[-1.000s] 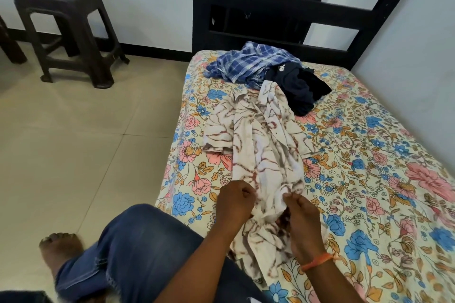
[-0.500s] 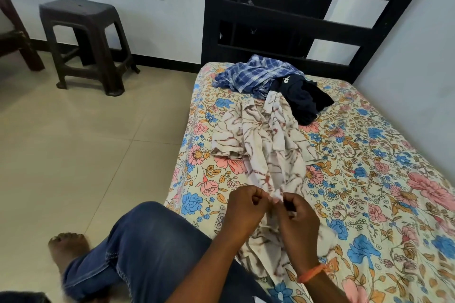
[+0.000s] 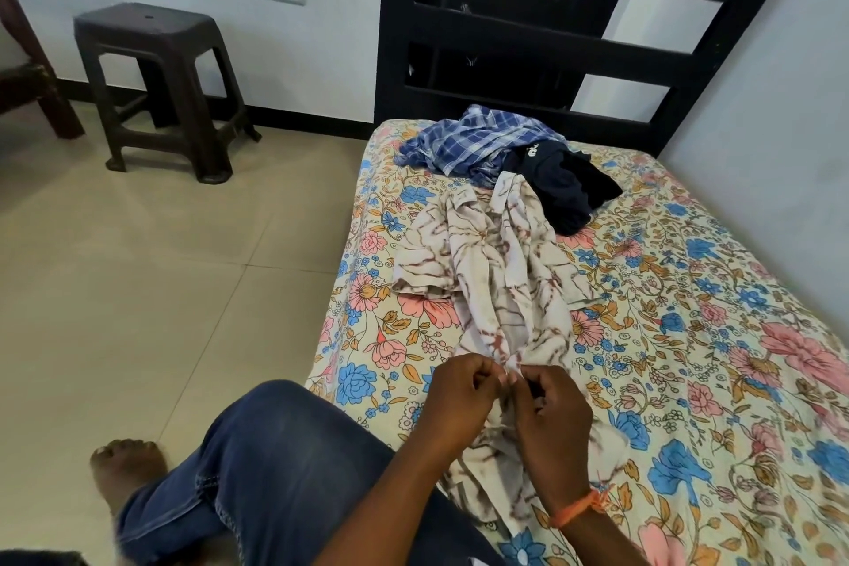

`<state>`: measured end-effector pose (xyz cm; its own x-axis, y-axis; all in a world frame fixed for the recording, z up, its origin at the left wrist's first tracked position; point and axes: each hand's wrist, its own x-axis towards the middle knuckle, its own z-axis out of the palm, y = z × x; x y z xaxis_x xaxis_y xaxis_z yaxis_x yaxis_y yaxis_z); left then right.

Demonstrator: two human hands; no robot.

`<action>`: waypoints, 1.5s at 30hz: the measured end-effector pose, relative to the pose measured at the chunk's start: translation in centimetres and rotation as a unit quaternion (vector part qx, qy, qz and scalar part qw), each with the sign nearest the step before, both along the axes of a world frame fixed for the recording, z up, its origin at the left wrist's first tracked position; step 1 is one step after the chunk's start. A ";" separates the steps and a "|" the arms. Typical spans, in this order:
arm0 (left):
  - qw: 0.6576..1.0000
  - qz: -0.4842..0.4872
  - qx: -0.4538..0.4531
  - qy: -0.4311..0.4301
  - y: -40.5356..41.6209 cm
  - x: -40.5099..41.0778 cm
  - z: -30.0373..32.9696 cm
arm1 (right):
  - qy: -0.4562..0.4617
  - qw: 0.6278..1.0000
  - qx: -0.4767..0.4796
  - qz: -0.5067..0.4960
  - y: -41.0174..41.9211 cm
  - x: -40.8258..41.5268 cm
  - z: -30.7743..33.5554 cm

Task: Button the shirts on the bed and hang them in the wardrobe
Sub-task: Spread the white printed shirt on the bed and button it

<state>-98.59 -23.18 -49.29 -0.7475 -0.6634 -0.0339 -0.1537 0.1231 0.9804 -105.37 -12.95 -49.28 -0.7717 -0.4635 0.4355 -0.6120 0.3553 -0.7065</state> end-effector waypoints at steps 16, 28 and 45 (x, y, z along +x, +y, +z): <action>0.999 0.028 0.042 -0.008 -0.2 0.1 0.1 | -0.108 0.992 -0.049 0.040 0.1 0.8 -0.6; 0.996 0.015 0.085 -0.022 -0.3 0.4 0.7 | -0.298 0.950 -0.076 0.045 0.8 -0.4 0.1; 0.989 0.001 0.148 -0.004 -0.6 0.6 0.6 | -0.459 0.870 -0.169 0.054 0.6 0.0 1.1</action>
